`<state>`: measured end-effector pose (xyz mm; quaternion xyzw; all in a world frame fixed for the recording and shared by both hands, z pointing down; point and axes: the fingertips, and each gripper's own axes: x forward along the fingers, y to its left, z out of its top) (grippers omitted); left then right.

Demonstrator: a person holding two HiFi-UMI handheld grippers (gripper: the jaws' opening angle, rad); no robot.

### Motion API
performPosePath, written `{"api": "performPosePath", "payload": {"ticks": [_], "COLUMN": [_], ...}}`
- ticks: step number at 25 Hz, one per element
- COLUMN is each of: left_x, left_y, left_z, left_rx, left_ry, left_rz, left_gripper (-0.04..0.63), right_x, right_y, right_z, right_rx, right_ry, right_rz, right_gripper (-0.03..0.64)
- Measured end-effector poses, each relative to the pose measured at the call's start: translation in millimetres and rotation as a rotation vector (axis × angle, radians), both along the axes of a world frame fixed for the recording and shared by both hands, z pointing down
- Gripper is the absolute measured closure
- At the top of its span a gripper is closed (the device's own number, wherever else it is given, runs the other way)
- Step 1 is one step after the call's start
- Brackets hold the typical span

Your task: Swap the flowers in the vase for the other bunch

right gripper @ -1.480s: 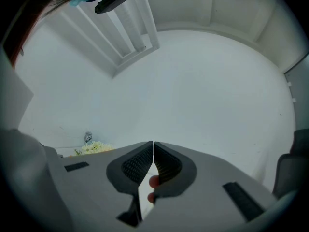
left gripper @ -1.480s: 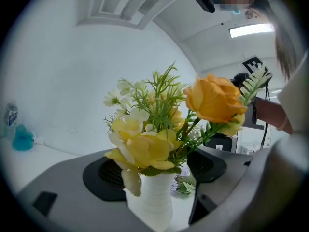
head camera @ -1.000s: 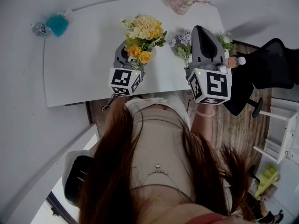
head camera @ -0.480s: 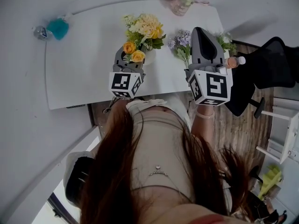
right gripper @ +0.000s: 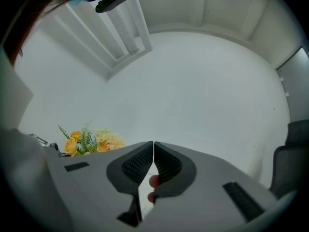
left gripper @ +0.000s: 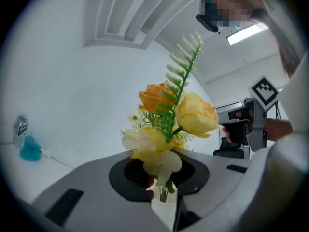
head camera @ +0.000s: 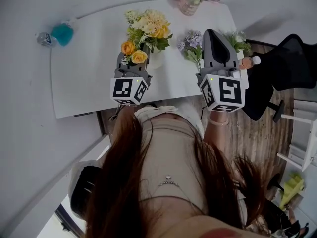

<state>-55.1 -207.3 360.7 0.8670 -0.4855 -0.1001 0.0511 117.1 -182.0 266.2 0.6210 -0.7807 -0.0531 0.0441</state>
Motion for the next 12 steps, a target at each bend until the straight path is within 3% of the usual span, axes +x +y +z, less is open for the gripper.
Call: {"api": "performPosePath", "payload": {"ticks": [12], "left_x": [0.9], "left_y": [11.1], "left_z": [-62.9], "left_rx": [0.089], "left_ry": [0.038], "left_rz": [0.036], "left_gripper": [0.523], "right_x": [10.0], "right_y": [14.2], "right_z": [9.2], "right_rx": [-0.031], "right_ry": [-0.045], "right_rz": [0.033], "right_gripper": [0.589]}}
